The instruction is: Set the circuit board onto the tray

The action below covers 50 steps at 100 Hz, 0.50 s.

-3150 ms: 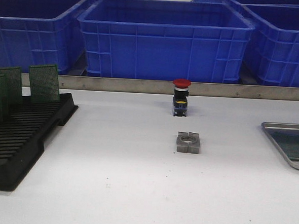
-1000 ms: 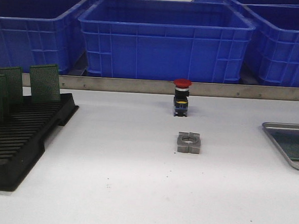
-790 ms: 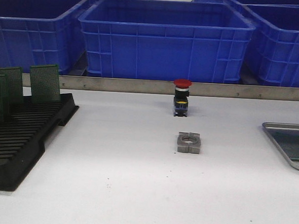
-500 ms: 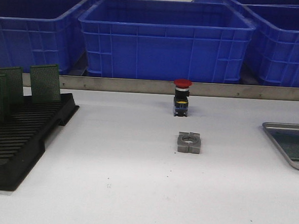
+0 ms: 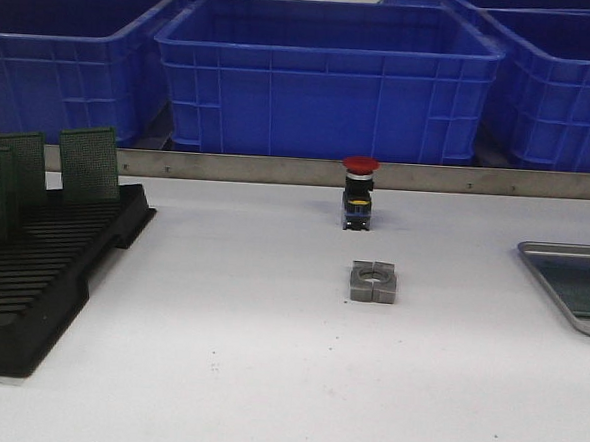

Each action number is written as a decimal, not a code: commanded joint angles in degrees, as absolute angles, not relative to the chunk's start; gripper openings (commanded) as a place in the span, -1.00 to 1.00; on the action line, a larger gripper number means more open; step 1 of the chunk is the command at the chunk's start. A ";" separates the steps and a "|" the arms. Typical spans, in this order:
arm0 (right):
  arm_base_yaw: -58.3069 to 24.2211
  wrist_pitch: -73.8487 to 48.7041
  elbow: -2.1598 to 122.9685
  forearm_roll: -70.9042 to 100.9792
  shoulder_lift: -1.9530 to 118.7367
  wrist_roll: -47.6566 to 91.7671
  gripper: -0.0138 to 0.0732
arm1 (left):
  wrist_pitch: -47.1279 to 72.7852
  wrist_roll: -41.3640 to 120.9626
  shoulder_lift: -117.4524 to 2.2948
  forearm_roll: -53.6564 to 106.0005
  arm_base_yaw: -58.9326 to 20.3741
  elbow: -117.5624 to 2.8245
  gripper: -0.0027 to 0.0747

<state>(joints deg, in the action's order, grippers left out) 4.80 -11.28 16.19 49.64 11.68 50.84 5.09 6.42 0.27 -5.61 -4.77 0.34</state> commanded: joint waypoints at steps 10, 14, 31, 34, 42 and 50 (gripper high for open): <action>4.81 -7.91 17.72 50.49 12.11 51.60 -0.84 | 0.44 5.75 2.05 -4.95 -2.91 2.49 -0.98; 4.81 -7.91 17.72 50.49 12.11 51.60 -0.84 | 0.44 5.75 2.05 -4.49 -2.91 2.49 -0.98; 4.81 -7.91 17.72 50.49 12.11 51.60 -0.84 | 0.44 5.75 2.05 -4.08 -2.91 2.49 -0.98; 4.81 -7.91 17.72 50.49 12.11 51.60 -0.84 | 0.44 5.75 2.05 -4.08 -2.91 2.49 -0.98; 4.81 -7.91 17.72 50.49 12.11 51.60 -0.84 | 0.44 5.75 2.05 -4.08 -2.91 2.49 -0.98; 4.81 -7.91 17.72 50.49 12.11 51.60 -0.84 | 0.44 5.75 2.05 -4.08 -2.91 2.49 -0.98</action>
<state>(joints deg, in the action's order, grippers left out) 4.80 -11.28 16.19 49.64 11.68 50.84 5.01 6.42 0.27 -4.58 -2.96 0.34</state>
